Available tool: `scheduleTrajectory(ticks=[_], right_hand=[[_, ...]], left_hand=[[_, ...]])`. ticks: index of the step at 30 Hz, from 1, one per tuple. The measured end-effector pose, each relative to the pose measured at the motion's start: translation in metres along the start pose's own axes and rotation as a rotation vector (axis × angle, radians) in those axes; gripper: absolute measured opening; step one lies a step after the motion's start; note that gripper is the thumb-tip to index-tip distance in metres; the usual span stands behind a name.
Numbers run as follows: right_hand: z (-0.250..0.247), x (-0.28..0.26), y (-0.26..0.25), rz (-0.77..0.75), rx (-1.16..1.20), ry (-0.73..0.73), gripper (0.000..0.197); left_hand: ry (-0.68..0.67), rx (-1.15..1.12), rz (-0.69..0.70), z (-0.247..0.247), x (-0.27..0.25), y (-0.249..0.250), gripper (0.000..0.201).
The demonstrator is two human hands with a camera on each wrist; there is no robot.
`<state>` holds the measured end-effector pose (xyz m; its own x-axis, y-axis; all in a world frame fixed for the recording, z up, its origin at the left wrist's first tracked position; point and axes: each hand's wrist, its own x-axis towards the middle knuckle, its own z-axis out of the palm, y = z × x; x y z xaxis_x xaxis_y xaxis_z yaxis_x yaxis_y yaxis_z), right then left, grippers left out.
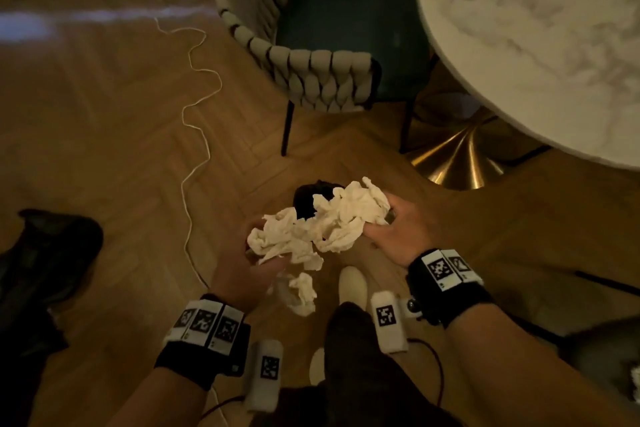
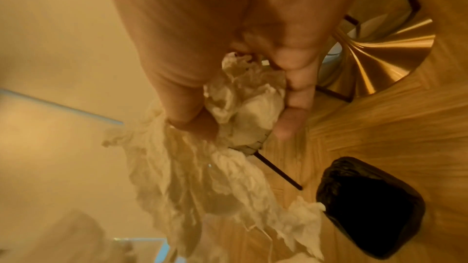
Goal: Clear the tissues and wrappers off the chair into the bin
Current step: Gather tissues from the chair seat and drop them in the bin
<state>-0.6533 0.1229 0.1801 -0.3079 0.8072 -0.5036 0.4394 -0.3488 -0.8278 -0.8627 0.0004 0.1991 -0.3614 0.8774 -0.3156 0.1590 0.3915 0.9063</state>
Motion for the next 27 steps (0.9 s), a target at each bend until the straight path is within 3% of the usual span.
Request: scheduleTrajectory(ticks=[4,9,14,16,18,21,24,26,27], right_hand=[[0.039,0.096,0.046,0.071,-0.127,0.005,0.050],[0.107,0.219,0.156,0.264,-0.334,-0.018,0.048],[0.156,0.307,0.255,0.458,-0.567,-0.221,0.094],[0.161,0.312,0.262,0.445,-0.519,-0.238,0.096],[0.156,0.304,0.258,0.442,-0.427,-0.177,0.083],[0.137,0.277,0.250,0.394,-0.422,-0.101,0.045],[0.111,0.240,0.258,0.439,-0.362,-0.058,0.015],[0.095,0.215,0.265,0.497,-0.353,-0.051,0.004],[0.088,0.204,0.270,0.521,-0.354,-0.052,0.009]], left_hand=[[-0.005,-0.006,0.025,-0.004,0.052,-0.022,0.046],[-0.016,-0.057,0.007,0.003,0.107,-0.114,0.047],[-0.037,-0.052,-0.031,0.011,0.145,-0.209,0.048],[-0.056,-0.054,-0.060,0.013,0.152,-0.227,0.047],[-0.065,-0.045,-0.074,0.016,0.158,-0.232,0.045],[-0.103,-0.036,-0.099,0.021,0.170,-0.221,0.044],[-0.140,-0.005,-0.100,0.029,0.188,-0.205,0.047],[-0.144,0.015,-0.119,0.037,0.200,-0.203,0.047],[-0.145,0.037,-0.132,0.042,0.206,-0.206,0.046]])
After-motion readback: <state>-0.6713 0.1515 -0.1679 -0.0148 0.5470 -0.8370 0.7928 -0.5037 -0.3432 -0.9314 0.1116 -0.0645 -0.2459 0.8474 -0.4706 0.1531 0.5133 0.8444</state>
